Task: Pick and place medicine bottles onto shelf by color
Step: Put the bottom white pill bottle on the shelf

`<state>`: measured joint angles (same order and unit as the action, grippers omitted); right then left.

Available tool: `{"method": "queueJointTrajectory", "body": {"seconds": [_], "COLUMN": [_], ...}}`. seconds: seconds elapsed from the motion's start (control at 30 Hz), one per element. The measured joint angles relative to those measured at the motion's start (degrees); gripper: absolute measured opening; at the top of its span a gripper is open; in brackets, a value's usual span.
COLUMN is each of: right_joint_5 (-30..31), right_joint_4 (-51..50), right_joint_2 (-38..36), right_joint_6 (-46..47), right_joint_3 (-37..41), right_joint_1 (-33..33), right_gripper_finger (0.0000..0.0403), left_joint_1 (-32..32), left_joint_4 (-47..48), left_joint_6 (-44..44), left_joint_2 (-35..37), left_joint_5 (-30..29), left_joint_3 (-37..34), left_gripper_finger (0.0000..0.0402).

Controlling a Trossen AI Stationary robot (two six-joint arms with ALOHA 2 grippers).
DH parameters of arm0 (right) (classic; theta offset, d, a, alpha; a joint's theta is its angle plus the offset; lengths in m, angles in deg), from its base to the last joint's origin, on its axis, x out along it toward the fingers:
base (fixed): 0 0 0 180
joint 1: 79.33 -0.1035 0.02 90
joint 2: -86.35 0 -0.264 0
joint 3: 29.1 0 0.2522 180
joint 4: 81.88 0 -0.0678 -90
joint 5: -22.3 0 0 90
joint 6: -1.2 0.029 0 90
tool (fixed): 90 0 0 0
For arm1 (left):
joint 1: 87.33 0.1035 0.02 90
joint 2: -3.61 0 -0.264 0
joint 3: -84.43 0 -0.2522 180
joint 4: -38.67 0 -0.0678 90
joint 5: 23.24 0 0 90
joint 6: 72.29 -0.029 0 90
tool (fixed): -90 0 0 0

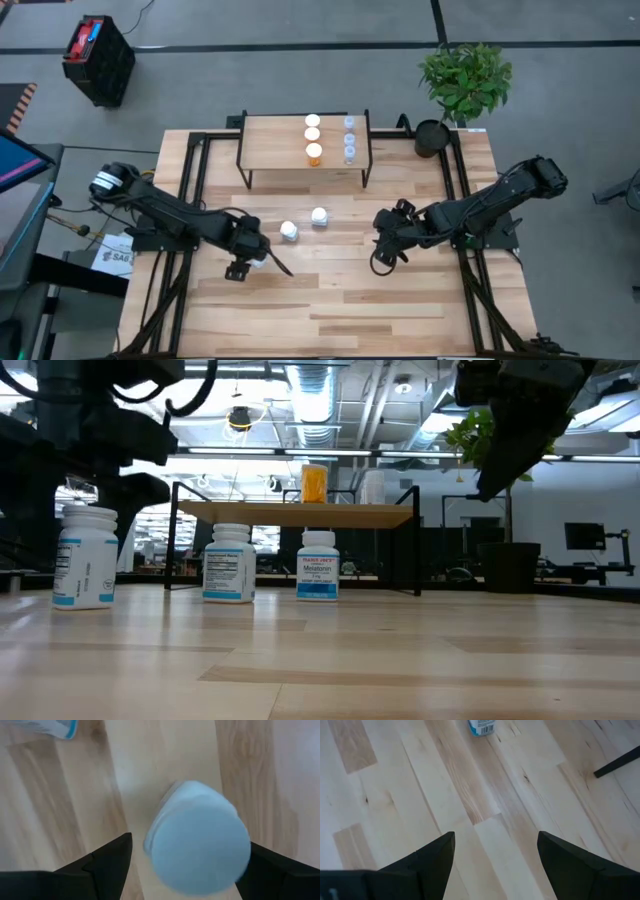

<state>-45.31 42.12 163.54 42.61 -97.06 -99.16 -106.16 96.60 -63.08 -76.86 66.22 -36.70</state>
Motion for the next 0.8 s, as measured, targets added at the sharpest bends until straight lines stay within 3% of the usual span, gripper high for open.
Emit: {"method": "queueJointTrajectory", "body": {"seconds": [0.53, 0.8], "right_joint_5": [0.0, 0.0], "right_joint_4": [-1.12, -1.12], "right_joint_2": [0.0, 0.0], "right_joint_6": [-0.02, 0.1], "right_joint_3": [-0.02, -0.02], "right_joint_1": [0.0, 0.0], "right_gripper_finger": [0.0306, 0.0306], "left_joint_1": [-0.48, 0.02], "left_joint_4": [-4.18, -4.65], "left_joint_6": [-3.45, 20.13], "left_joint_2": [-0.98, -0.98], "left_joint_5": [1.66, 2.18], "left_joint_3": [0.0, 0.0], "left_gripper_finger": [0.0258, 0.0252]}}
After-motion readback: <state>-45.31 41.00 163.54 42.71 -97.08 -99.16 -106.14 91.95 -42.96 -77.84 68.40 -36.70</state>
